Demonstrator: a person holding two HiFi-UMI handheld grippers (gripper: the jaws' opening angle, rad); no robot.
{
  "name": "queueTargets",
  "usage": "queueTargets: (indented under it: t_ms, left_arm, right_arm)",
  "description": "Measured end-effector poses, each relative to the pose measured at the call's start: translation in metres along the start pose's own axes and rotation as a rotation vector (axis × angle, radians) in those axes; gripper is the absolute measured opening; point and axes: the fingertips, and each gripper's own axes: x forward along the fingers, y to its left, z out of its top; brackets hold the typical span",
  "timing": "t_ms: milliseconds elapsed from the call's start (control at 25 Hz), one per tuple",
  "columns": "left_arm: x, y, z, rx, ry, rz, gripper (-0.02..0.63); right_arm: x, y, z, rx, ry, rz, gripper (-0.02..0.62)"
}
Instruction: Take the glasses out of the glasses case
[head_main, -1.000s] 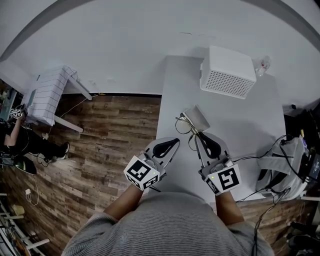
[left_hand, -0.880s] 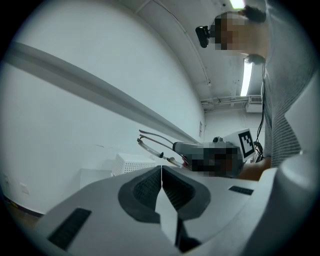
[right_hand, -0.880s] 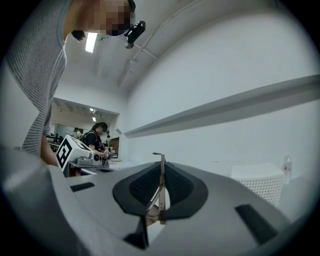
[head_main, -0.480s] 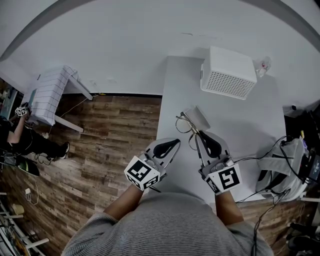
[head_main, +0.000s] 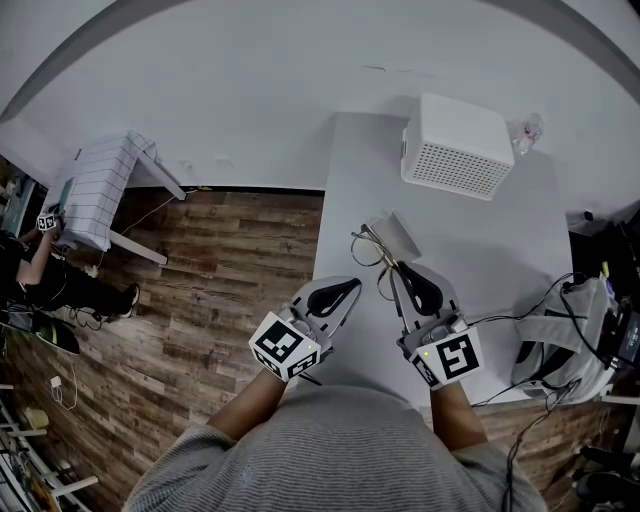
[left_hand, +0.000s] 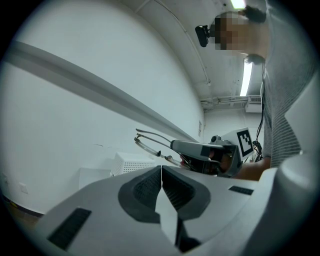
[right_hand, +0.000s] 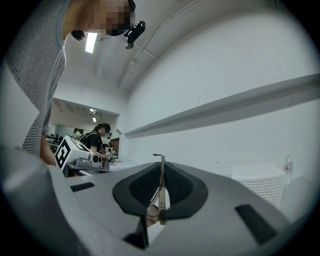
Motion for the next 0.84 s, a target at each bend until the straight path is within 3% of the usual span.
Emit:
queueTargets:
  t_ms: [840]
  left_arm:
    - [0.002,0.0026,-0.0012,-0.003,0.002,-0.001,0.014]
  right_arm:
    - [0.0041,-0.0014,0.0021,0.002,-0.007,0.006,0.031]
